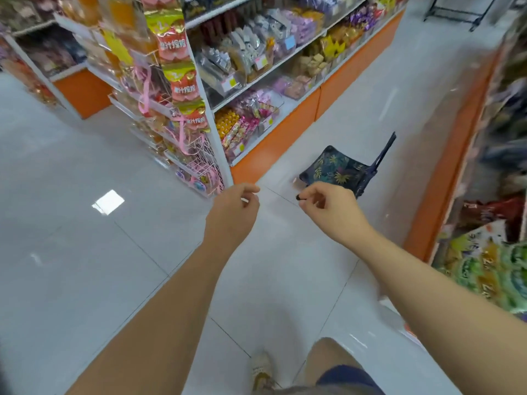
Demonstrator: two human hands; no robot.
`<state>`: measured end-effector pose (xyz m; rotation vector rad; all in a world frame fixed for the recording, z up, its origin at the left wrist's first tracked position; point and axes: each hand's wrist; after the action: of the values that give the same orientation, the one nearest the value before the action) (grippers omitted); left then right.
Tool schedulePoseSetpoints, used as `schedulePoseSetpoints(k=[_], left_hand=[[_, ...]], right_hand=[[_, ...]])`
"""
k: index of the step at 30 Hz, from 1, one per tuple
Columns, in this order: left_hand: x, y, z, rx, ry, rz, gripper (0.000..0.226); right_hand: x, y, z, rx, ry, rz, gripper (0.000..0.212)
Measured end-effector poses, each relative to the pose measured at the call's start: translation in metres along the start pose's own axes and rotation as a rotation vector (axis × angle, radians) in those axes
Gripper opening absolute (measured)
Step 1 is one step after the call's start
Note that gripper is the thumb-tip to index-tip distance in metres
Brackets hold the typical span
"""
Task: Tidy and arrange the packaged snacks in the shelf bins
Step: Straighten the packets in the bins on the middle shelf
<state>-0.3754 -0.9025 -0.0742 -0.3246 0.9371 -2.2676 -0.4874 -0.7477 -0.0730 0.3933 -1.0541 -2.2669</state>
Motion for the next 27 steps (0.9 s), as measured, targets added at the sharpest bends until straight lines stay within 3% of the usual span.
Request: schedulePoseSetpoints(k=[12,19,27], left_hand=[[0.194,-0.049,-0.052,0.011,0.127,-0.080,0.016],[0.321,-0.110,-0.072,0.008,0.044,-0.079,0.019],[0.424,-0.124,-0.083,-0.048,-0.009,-0.022,0.014]], right_hand=[[0.186,-0.035,0.045,0.054,-0.096,0.012,0.009],[0.327,-0.055,0.106,0.019,-0.058,0.082,0.008],[0.437,-0.064,0.121,0.062,0.031,0.119,0.008]])
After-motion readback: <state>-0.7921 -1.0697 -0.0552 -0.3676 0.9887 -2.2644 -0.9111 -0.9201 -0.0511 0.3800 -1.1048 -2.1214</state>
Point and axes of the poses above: each hand's wrist, its own x-axis towards the middle knuckle, its own z-axis out of the back of the hand, y = z × x, and after that the axes turned 3 degrees about x, right-handed
